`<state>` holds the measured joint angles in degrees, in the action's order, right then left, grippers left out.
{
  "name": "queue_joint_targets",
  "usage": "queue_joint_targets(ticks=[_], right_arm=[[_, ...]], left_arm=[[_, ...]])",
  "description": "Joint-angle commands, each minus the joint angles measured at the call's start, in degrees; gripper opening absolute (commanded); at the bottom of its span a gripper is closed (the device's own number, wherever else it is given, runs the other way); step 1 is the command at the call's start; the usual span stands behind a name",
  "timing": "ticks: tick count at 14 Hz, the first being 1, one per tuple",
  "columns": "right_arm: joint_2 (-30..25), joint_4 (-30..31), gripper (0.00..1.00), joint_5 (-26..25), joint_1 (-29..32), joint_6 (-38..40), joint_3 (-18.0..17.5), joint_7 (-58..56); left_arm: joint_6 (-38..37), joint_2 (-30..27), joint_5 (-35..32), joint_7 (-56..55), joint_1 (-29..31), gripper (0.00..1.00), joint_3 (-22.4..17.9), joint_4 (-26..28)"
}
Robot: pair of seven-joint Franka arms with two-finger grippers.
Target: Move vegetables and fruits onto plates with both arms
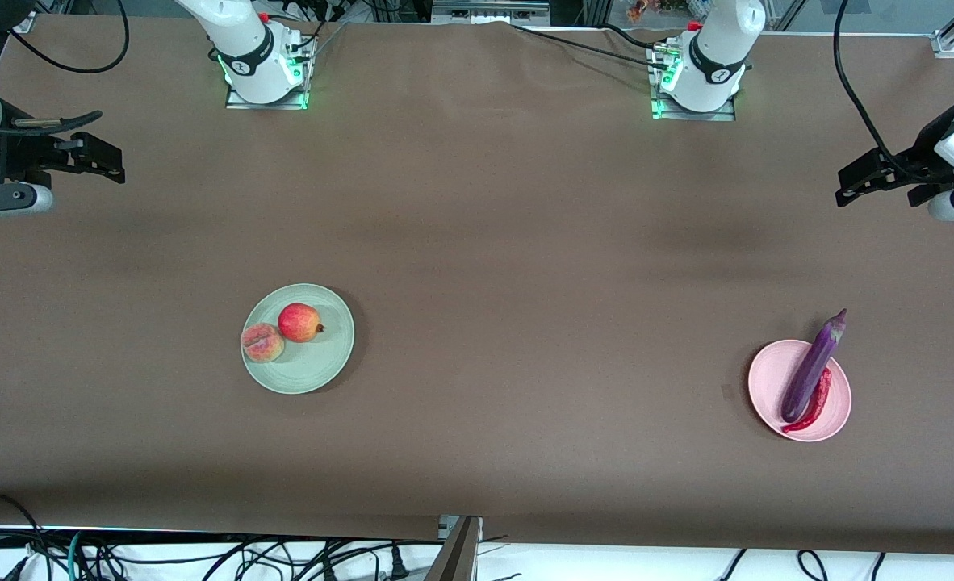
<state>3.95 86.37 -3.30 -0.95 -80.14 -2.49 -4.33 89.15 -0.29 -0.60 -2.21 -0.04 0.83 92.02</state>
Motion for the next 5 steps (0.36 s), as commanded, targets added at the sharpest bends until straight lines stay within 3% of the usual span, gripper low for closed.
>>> queue_joint_targets(ticks=[1,5], right_arm=[[0.27,-0.94,1.00,0.84,0.77,0.16,-0.67,0.55],[0.27,-1.03,1.00,0.84,0.77,0.25,-0.67,0.55]], left_arm=[[1.11,-1.21,-1.07,2.20,0.92,1.00,1.19,1.67],[1.11,-1.21,-1.07,5.29,0.74,1.00,1.01,1.67]])
